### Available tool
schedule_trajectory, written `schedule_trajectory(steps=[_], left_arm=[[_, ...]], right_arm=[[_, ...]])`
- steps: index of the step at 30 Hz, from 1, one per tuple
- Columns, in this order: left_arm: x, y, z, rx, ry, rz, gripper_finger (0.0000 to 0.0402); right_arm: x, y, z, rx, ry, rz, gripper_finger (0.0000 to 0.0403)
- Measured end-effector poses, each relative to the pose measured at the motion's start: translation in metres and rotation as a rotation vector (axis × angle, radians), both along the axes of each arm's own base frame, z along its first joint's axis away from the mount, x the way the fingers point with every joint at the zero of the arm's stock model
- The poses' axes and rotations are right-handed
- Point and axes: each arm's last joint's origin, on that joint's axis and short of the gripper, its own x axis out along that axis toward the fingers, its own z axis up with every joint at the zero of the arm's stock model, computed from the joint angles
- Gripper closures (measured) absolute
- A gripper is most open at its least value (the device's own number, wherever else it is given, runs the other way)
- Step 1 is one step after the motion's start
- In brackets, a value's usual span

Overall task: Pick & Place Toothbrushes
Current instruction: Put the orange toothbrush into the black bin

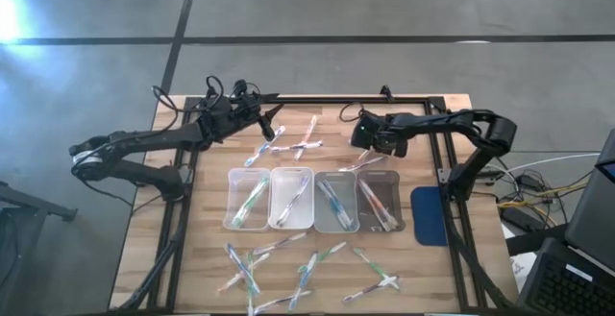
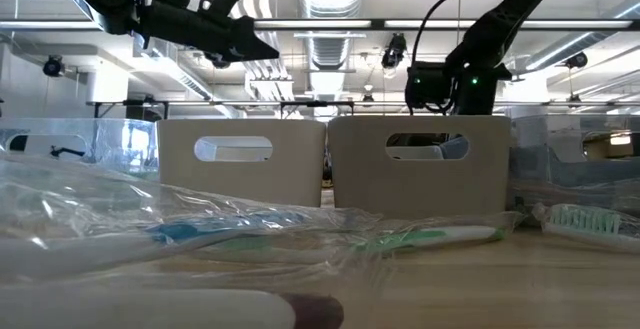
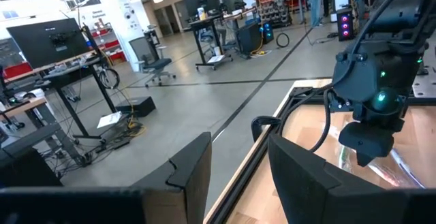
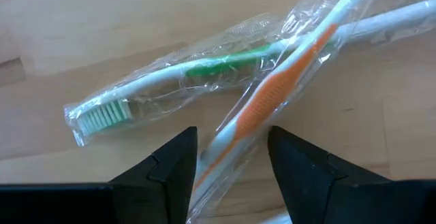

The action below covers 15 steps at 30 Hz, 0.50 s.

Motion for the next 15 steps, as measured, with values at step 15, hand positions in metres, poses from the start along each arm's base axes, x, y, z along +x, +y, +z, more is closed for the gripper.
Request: schedule_trajectory(steps=[15], left_arm=[[-0.0001, 0.0, -0.0006, 0.001, 0.004, 0.0, 0.025]], right_arm=[[0.0037, -0.0022, 0.0045, -0.007, -0.033, -0.013, 0.0341]])
